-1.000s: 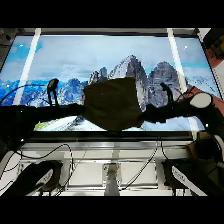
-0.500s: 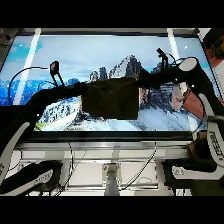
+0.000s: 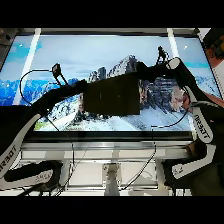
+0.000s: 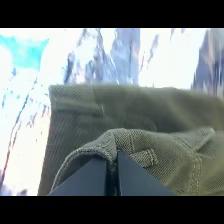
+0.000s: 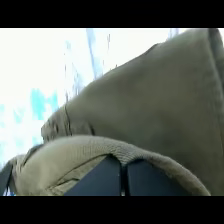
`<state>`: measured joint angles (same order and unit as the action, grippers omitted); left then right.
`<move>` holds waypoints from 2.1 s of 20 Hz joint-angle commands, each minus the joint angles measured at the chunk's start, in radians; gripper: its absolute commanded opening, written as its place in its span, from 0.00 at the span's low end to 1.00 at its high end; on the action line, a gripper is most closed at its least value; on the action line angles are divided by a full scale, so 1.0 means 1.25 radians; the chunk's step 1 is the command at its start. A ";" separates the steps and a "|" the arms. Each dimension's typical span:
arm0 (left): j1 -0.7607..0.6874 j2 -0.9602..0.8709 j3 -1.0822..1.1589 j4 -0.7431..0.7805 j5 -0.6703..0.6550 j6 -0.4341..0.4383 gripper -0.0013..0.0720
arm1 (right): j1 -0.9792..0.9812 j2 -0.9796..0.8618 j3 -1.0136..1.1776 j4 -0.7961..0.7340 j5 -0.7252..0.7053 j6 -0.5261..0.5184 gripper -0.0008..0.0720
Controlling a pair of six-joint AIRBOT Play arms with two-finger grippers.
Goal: Fold the clothes and pants, and hang the long-sleeved shirts on hangers.
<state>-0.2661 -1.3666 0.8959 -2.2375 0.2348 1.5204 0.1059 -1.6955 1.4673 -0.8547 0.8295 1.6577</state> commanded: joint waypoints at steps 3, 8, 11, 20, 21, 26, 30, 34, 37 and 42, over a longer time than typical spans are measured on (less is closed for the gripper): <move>-0.001 -0.052 0.025 -0.001 -0.063 -0.021 0.05 | 0.001 -0.031 0.005 0.008 -0.140 0.026 0.03; -0.011 -0.095 0.058 0.000 -0.088 -0.053 0.05 | 0.009 -0.051 0.005 0.008 -0.183 0.027 0.04; -0.023 -0.106 0.061 0.000 -0.231 -0.053 0.60 | 0.014 -0.076 0.006 0.035 -0.344 0.030 0.40; 0.075 -0.036 0.080 0.000 -0.198 -0.066 0.79 | -0.131 -0.088 0.141 -0.011 -0.005 0.026 0.76; 0.096 -0.013 0.080 0.000 -0.165 -0.068 0.79 | -0.158 -0.093 0.152 -0.010 0.070 0.022 0.76; 0.197 0.101 0.080 0.003 0.037 -0.046 0.79 | -0.241 -0.182 0.181 0.099 0.450 -0.157 0.76; 0.209 0.176 0.080 0.003 0.138 0.031 0.79 | -0.236 -0.263 0.184 0.100 0.513 -0.177 0.84; 0.203 0.201 0.080 0.002 0.147 0.031 0.79 | -0.196 -0.303 0.192 0.102 0.522 -0.206 0.84; 0.203 0.201 0.080 0.002 0.170 0.031 0.78 | -0.161 -0.322 0.230 0.094 0.517 -0.212 0.84; 0.203 0.201 0.080 0.003 0.201 0.032 0.78 | -0.144 -0.360 0.279 0.055 0.493 -0.167 0.84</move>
<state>-0.0139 -1.1179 0.9951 -2.2337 0.4568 1.5570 -0.0868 -2.1197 1.7878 -0.7597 1.4586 1.4147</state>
